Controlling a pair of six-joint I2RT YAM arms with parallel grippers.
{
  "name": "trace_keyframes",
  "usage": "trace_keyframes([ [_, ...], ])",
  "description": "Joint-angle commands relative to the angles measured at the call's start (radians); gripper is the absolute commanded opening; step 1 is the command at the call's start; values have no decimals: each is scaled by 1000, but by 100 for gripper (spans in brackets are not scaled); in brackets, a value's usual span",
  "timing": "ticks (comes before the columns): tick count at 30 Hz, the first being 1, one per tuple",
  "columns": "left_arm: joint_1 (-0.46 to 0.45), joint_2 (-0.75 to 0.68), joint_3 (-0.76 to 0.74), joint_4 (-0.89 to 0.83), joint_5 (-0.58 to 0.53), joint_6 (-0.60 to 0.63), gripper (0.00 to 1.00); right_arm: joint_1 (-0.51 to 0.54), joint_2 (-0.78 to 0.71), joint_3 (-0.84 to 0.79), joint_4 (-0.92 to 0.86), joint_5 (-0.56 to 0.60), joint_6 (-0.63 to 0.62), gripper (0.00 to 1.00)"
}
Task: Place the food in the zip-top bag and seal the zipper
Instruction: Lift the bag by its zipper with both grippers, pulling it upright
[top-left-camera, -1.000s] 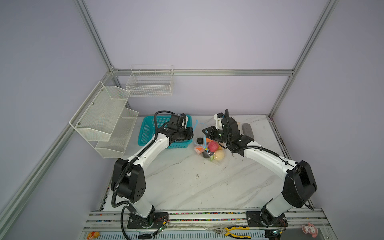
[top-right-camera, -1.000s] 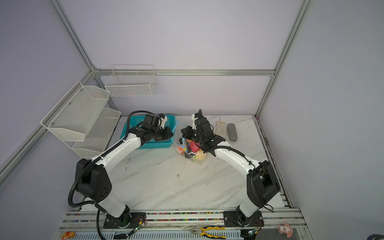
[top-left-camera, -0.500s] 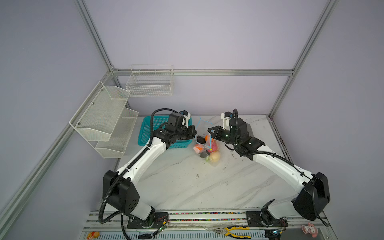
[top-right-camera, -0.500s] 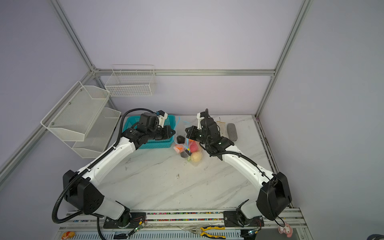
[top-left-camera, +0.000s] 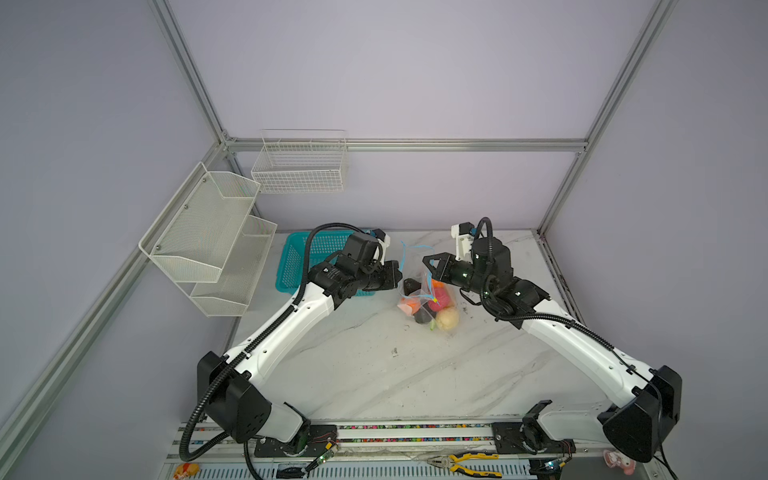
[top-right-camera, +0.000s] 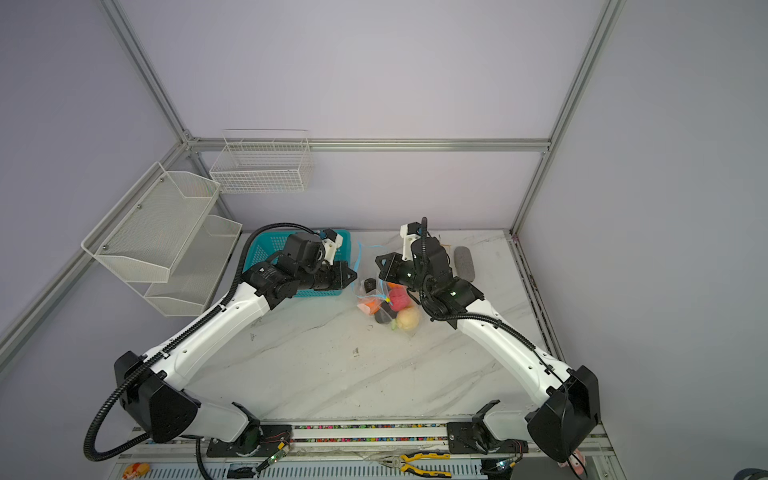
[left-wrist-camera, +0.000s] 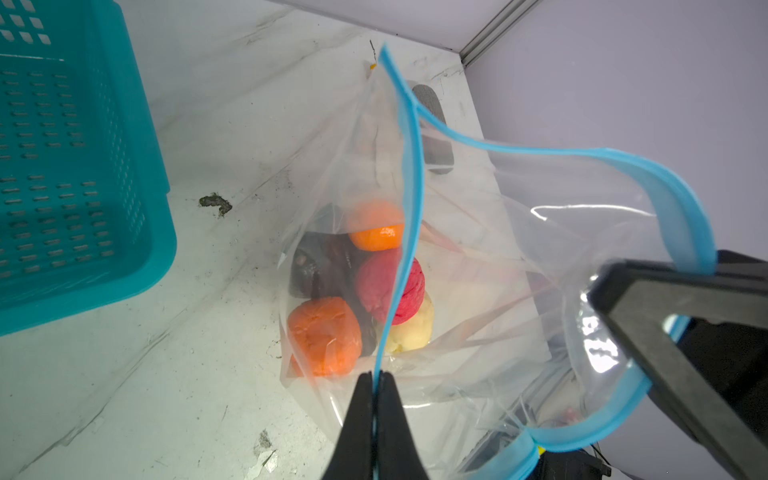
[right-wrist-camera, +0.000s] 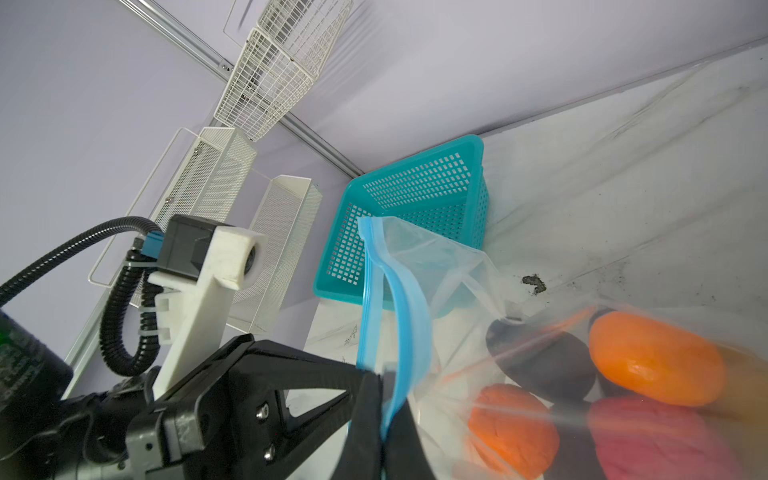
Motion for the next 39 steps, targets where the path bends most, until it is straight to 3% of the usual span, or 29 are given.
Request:
trace_keyframes([
  [1, -12, -67, 68, -49, -26, -21, 0, 6, -31, -3, 2, -11, -48, 0],
  [9, -53, -148, 45, -138, -64, -73, 0, 22, -56, -7, -96, -111, -185, 0],
  [15, -117, -221, 0, -219, -113, -126, 0, 104, -67, -30, -97, -145, -237, 0],
  [22, -131, -337, -38, -290, -198, -177, 0, 215, 52, 37, -36, -174, -270, 0],
  [29, -131, -377, -92, -308, -228, -194, 0, 219, 171, 101, -2, -227, -299, 0],
  [39, -128, -323, -91, -300, -270, -188, 0, 219, 261, 185, 11, -243, -339, 0],
])
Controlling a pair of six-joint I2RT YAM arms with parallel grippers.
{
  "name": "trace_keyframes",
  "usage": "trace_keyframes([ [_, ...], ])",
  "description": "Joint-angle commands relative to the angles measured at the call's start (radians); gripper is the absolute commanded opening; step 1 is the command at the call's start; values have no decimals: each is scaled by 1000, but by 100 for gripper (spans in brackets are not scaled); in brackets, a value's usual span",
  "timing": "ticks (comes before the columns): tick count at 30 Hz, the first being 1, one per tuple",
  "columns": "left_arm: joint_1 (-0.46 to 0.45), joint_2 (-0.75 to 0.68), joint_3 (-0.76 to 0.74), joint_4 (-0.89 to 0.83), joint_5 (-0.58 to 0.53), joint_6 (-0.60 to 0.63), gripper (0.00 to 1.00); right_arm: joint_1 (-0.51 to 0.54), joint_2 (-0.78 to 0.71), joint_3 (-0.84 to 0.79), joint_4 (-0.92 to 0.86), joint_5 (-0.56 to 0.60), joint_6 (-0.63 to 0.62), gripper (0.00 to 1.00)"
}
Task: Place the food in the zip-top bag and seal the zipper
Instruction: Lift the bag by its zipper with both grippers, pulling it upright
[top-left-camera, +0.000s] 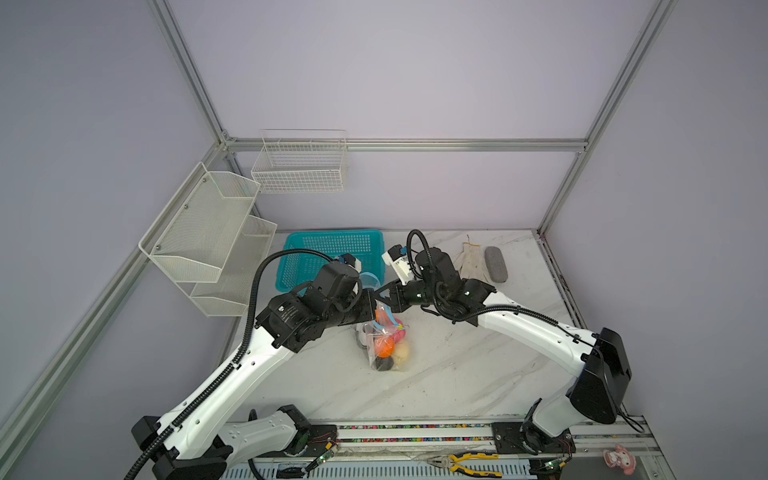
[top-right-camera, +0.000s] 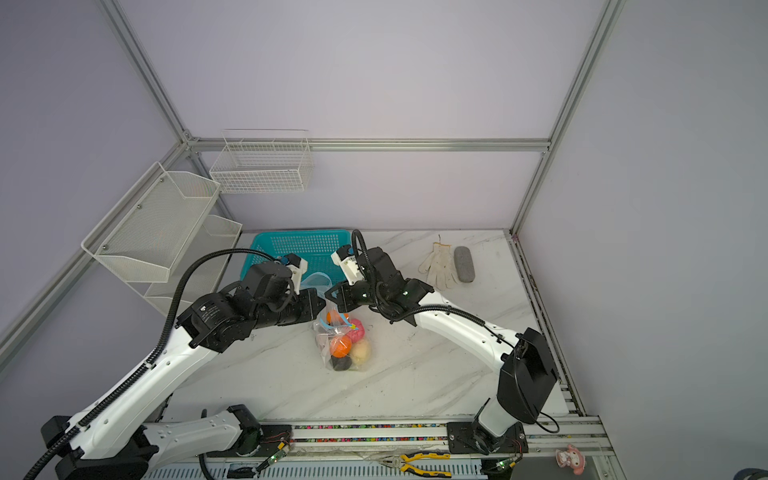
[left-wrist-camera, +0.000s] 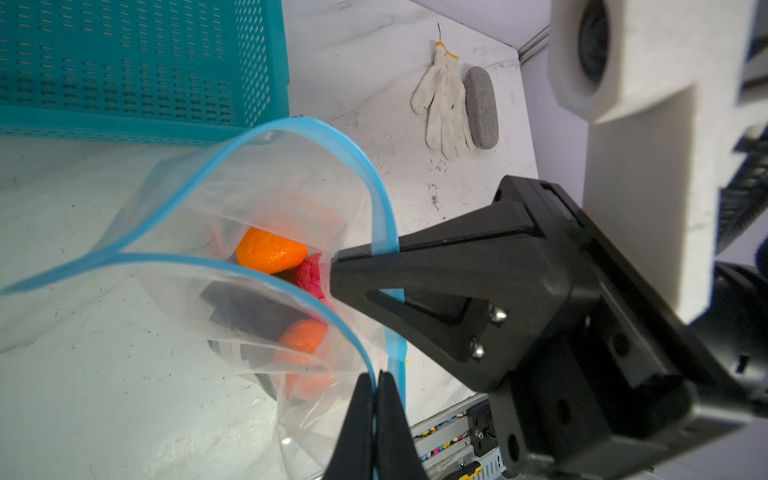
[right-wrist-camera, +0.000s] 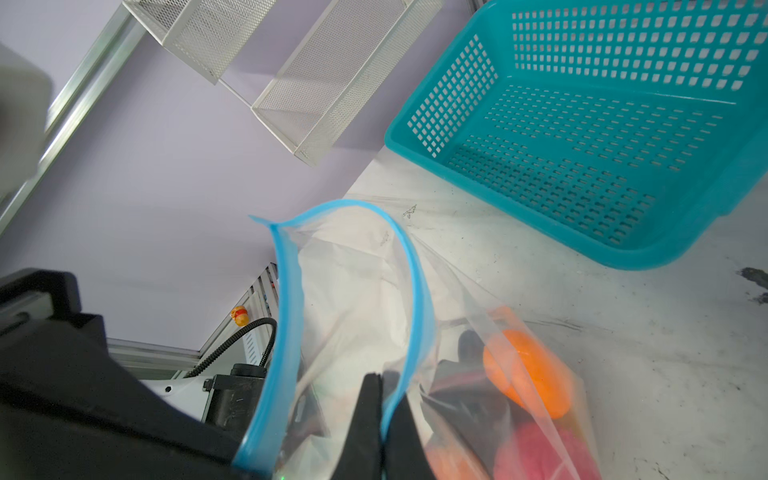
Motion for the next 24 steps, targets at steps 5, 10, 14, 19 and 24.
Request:
trace_keyframes([
  [5, 17, -13, -29, 85, -34, -34, 0, -1, -90, 20, 24, 91, -86, 39],
  [10, 37, -28, -43, 163, -11, -63, 0, -1, -297, -132, 98, 206, -201, 56],
  [14, 47, -38, -57, 206, 3, -79, 0, -3, -505, -380, 292, 181, -267, 55],
  [19, 57, -51, -79, 247, 19, -99, 0, -2, -716, -622, 450, 151, -284, 51],
  [24, 61, -56, -94, 266, 21, -104, 0, -1, -830, -722, 414, 184, -296, 48],
])
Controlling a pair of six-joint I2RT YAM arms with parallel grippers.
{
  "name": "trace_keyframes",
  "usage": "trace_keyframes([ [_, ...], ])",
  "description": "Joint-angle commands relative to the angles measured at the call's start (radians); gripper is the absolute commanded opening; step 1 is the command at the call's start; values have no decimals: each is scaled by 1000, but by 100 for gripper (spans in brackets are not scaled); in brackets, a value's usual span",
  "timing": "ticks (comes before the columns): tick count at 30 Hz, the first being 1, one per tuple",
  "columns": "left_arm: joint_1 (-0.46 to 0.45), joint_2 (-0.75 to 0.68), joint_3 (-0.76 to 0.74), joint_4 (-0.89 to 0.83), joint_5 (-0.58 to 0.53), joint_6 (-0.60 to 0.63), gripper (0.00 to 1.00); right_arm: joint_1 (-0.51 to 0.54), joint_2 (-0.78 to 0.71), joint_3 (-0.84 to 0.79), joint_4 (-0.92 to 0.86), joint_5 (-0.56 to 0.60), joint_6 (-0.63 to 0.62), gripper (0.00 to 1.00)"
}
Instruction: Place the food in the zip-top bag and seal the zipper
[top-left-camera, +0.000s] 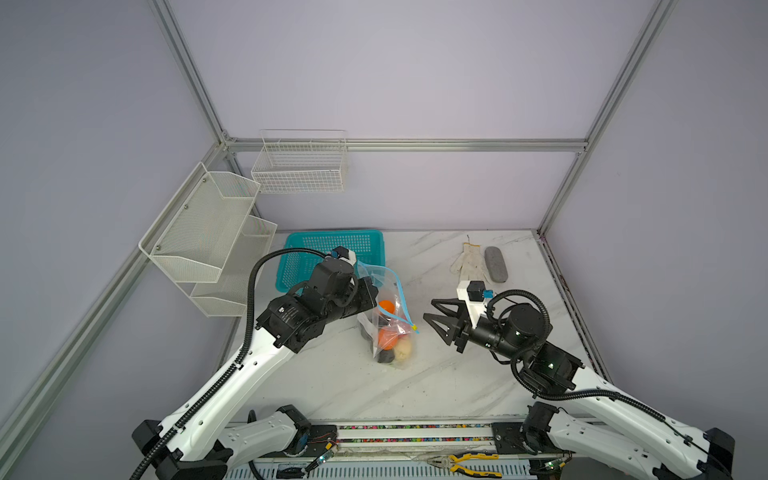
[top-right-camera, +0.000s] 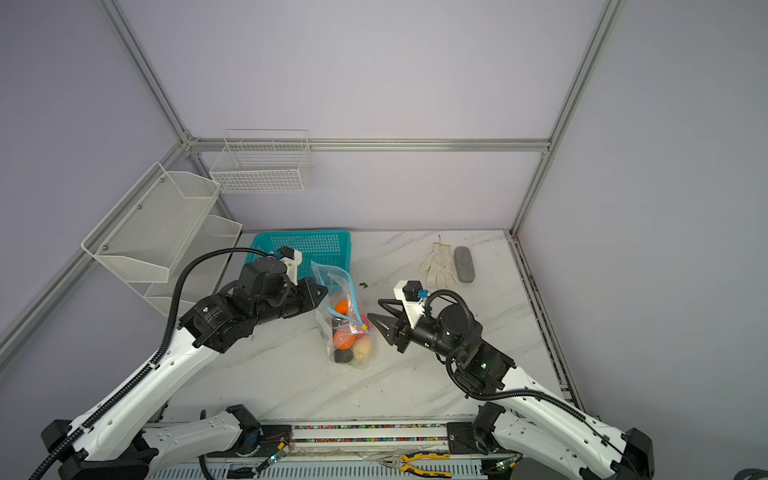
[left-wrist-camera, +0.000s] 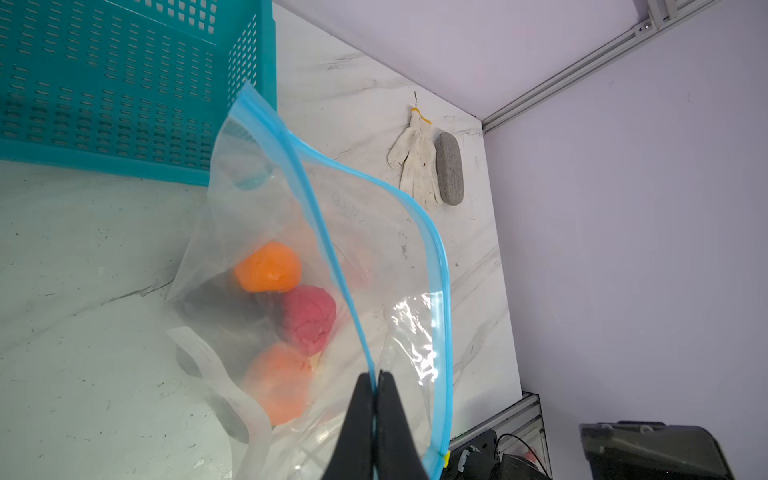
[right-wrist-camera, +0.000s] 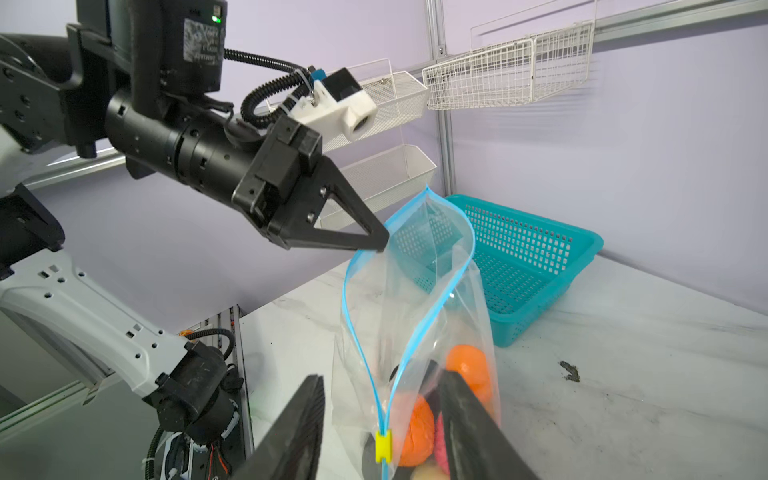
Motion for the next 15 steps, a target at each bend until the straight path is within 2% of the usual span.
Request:
trace_keyframes([
  [1, 7, -28, -34, 83, 10, -21, 0, 4, -36, -26, 42, 19, -36, 47],
  [5, 9, -29, -41, 90, 14, -24, 0, 4, -10, -49, 28, -6, 19, 45],
  [15, 11, -25, -49, 97, 24, -21, 0, 8, 60, -151, 153, -51, 98, 38],
])
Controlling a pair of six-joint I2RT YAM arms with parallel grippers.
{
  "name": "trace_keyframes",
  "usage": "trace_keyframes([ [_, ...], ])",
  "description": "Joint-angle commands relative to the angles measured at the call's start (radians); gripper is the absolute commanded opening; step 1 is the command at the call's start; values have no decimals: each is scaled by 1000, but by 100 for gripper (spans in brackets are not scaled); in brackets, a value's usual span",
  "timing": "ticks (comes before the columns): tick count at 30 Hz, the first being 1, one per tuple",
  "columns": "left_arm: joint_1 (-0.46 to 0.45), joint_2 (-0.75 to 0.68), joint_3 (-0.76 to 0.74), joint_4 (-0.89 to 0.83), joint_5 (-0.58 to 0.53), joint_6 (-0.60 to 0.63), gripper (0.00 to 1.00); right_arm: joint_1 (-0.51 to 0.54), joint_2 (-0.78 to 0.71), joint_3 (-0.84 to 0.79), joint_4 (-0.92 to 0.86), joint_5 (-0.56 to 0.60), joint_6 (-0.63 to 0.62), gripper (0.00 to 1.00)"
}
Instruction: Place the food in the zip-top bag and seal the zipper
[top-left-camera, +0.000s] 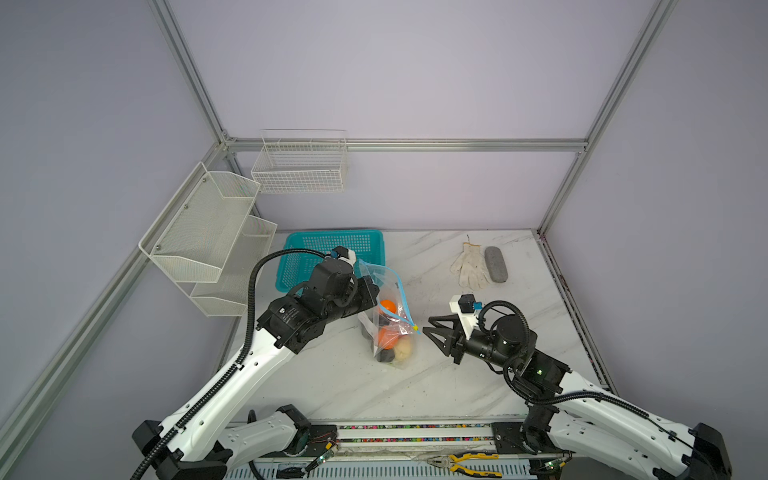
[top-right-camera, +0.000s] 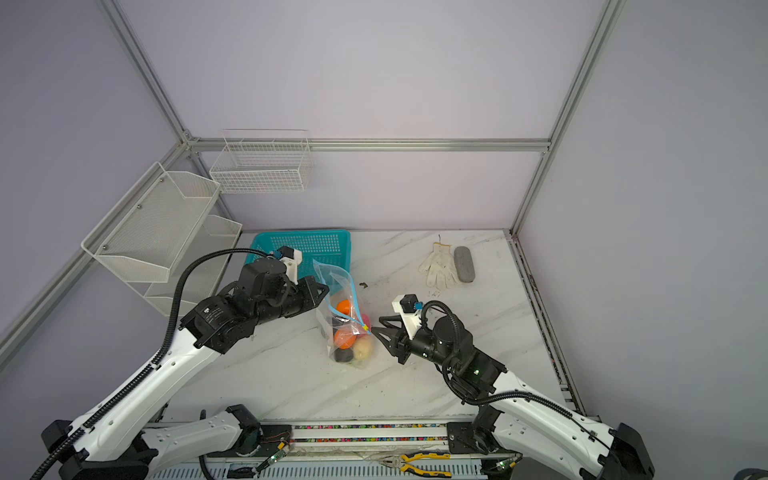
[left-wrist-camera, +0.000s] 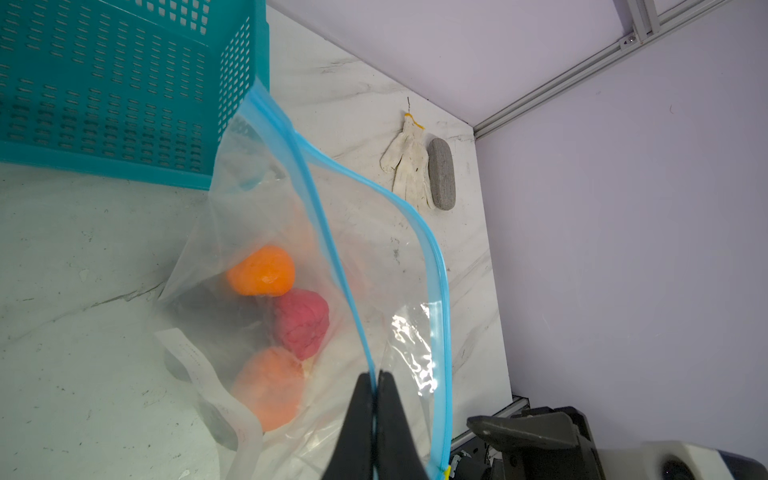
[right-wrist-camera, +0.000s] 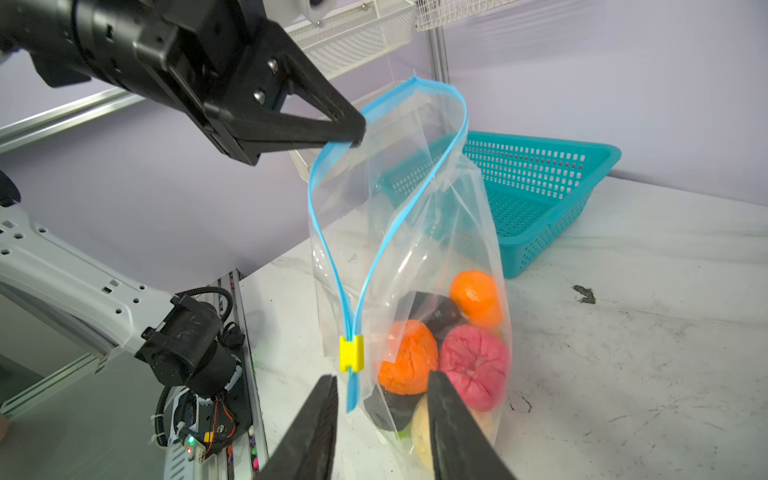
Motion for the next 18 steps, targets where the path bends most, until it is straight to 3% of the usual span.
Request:
trace_keyframes([
  [1, 8, -19, -32, 62, 16, -5, 0, 8, 21, -12, 93, -30, 21, 38],
  [10, 9, -22, -38, 63, 19, -8, 0, 17, 63, -28, 149, -65, 29, 35],
  [18, 9, -15, -38, 65, 24, -8, 0, 19, 11, -46, 137, -85, 37, 37],
])
